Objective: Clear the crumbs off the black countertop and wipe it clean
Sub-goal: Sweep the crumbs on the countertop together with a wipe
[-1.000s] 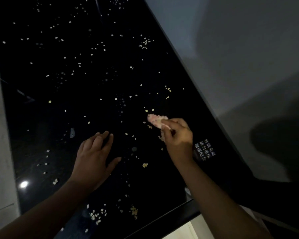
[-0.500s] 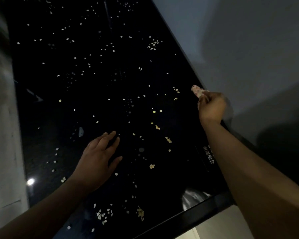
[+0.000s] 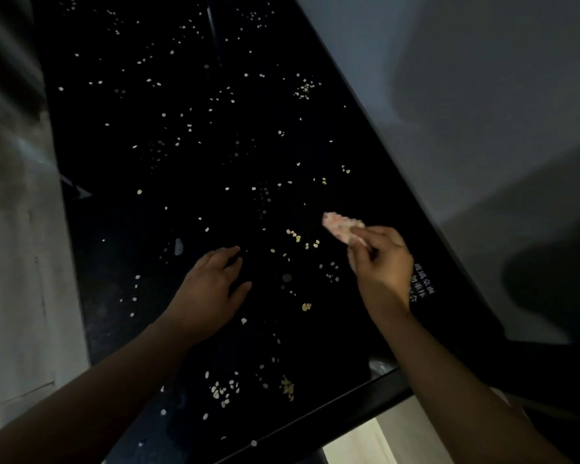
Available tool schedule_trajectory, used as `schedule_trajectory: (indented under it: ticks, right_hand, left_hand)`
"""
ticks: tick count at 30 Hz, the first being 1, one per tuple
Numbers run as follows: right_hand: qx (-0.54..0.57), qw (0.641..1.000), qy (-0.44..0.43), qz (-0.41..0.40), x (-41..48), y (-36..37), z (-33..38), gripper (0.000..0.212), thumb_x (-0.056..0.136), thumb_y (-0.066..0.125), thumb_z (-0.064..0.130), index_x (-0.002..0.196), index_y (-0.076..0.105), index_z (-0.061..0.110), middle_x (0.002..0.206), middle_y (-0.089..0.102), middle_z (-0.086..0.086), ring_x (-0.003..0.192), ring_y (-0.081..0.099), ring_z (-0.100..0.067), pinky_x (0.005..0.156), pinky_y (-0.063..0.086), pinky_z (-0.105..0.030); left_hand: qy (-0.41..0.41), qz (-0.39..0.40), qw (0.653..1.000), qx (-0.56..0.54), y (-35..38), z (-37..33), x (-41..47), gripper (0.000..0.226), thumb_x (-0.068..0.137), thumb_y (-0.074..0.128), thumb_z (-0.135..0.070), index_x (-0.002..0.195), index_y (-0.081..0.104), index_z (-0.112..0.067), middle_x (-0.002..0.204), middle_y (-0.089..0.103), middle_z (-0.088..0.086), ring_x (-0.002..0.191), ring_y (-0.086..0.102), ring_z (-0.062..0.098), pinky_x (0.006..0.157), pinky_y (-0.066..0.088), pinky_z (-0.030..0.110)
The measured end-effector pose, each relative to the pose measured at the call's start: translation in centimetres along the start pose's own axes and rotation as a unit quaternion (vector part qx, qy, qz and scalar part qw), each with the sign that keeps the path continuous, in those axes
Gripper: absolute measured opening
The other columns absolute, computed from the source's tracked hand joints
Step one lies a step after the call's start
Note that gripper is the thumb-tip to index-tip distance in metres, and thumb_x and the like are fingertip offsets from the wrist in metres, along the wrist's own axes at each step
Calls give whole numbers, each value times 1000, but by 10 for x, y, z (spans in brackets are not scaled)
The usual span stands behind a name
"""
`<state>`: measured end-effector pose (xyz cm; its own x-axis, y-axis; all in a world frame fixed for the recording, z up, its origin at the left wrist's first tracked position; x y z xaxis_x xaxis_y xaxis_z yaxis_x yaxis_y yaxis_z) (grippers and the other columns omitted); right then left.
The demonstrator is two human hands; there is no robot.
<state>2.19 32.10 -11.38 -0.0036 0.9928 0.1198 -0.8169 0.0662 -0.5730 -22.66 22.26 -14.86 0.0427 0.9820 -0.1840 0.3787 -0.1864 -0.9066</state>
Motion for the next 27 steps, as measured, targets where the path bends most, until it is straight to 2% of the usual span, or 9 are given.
schedule_trajectory:
  ticks: [4,6,9,13,16,20,22,25,27]
  right_hand:
    - [-85,993,55,-65,-14,-26,-30,19,89,60,0,105,70,-1,105,59,-13,88,61,-20,81,36,-3]
    - [-105,990,74,-50,-26,-17,-39,20,88,60,-3,106,70,-3,109,58,-17,94,61,-27,89,39,-11]
    - [-92,993,62,-29,-50,8,-29,18,88,59,-2,103,70,-2,108,55,-13,98,60,-26,94,48,-31]
    - [-70,997,22,-17,-85,38,-1,17,85,64,-5,98,72,1,104,57,-9,94,59,-18,88,45,-14]
    - [-7,998,57,28,-99,51,6,17,85,64,-4,95,74,4,101,56,-2,87,58,-4,82,43,-5]
    - [-14,997,60,-35,-86,11,2,18,87,62,1,99,73,7,99,55,-3,81,53,13,75,36,2]
    - [-64,995,55,-45,-76,-3,-4,18,88,61,3,103,72,6,101,56,-5,83,55,7,79,38,-3]
    - [-104,991,75,-30,-76,4,-15,20,90,60,2,107,70,0,107,56,-11,90,60,-18,84,40,-14]
    - [-93,993,66,-20,-87,20,-10,18,89,59,0,103,70,-1,105,54,-7,92,58,-20,85,40,-13]
  left_hand:
    - [28,20,999,5,4,-4,-18,52,90,56,-38,129,55,-3,141,47,10,135,36,30,111,32,42]
    - [38,24,999,6,5,-3,-31,53,91,52,-40,131,53,-5,141,47,8,136,35,27,112,32,43]
    - [48,28,998,14,6,0,-46,53,92,51,-41,135,50,-9,143,45,5,137,33,23,113,29,45]
    - [33,55,997,43,13,3,-54,57,94,44,-44,144,36,-18,151,32,-5,142,22,15,118,11,42]
    - [23,63,997,50,16,5,-54,59,93,44,-44,146,32,-21,152,28,-7,142,20,13,118,7,45]
    - [35,61,994,82,16,5,-53,57,92,45,-44,144,36,-22,149,31,-6,139,24,14,117,8,49]
    - [33,61,994,82,16,5,-53,56,92,46,-44,143,37,-22,148,32,-6,138,25,14,117,9,49]
    - [30,57,995,77,17,5,-54,56,92,46,-43,143,37,-22,148,32,-6,137,26,14,117,10,49]
    - [30,55,996,70,16,5,-54,56,92,45,-43,143,37,-22,148,32,-6,138,25,14,117,9,49]
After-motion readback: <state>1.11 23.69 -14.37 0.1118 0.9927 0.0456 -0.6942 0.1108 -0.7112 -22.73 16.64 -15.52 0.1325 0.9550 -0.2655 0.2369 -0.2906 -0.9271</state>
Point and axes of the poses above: each hand's wrist, its own x-axis towards the middle knuckle, its own y-axis out of the palm, z = x × y, the point moved 9 cm from there along x, towards the middle knuckle
